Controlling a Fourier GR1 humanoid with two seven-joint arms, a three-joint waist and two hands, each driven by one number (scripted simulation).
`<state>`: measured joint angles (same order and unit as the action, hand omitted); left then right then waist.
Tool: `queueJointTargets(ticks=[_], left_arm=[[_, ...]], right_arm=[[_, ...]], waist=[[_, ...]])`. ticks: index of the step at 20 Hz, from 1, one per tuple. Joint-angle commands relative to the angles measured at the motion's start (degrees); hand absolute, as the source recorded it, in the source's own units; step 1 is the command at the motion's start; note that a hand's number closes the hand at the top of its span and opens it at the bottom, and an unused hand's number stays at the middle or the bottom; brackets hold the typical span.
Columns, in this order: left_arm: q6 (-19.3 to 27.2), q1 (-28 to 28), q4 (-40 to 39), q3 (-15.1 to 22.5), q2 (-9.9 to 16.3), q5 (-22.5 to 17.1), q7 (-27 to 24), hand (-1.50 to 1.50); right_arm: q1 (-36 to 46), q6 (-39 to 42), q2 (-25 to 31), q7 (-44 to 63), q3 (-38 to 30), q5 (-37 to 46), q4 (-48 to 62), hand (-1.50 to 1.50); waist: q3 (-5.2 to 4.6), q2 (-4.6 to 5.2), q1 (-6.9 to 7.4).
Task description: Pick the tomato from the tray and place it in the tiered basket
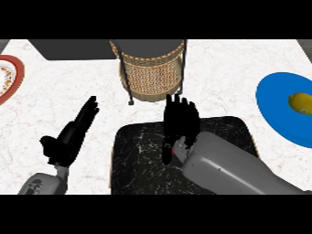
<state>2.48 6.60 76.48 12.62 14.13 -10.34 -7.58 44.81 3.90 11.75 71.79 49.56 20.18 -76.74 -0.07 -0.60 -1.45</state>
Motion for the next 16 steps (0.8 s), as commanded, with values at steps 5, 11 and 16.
queueJointTargets(ticks=[5,11,16], left_arm=[[-0.2,1.1,-0.2,0.2,-1.0,0.8,1.4,0.00],[-1.4,0.8,-1.0,-1.0,-0.2,0.9,0.1,0.00],[-1.8,0.0,1.9,-0.7,-0.5,1.1,2.0,0.00]], right_arm=[[-5.3,1.8,-2.1,13.5,-2.0,5.0,-3.0,-1.50],[-9.0,3.2,-3.6,13.2,-2.7,7.6,-3.8,-1.50],[-15.6,-0.4,-3.2,7.5,-3.2,12.4,-2.6,-1.50]], waist=[[0.01,0.14,0.35],[0.01,0.40,0.90],[0.06,0.44,1.15]])
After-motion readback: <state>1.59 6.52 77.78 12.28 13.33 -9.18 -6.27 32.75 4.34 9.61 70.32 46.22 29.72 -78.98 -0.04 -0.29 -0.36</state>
